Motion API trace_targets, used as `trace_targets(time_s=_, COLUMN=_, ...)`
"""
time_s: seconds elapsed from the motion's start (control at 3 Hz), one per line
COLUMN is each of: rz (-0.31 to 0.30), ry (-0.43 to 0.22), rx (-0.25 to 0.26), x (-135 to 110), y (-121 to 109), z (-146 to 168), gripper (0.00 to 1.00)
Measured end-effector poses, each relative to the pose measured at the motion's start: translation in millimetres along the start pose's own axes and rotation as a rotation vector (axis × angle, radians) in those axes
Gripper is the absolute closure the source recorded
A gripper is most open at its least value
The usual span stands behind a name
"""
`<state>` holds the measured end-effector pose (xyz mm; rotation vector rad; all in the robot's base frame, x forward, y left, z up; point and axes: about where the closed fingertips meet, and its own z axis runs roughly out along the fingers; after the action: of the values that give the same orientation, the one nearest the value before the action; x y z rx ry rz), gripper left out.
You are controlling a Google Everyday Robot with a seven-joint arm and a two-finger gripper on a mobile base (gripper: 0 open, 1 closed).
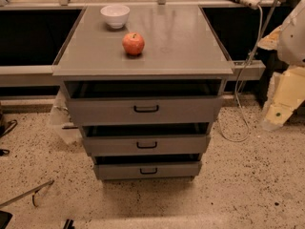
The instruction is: Open top drawer
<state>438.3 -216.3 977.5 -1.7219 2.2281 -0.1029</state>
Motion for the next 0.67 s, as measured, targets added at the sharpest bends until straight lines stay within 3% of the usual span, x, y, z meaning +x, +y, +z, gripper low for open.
trace_targets(time_s=0.67, rz=0.0, ry=-0.01, rx=-0.013, x=-3, y=1, z=13, gripper=0.0)
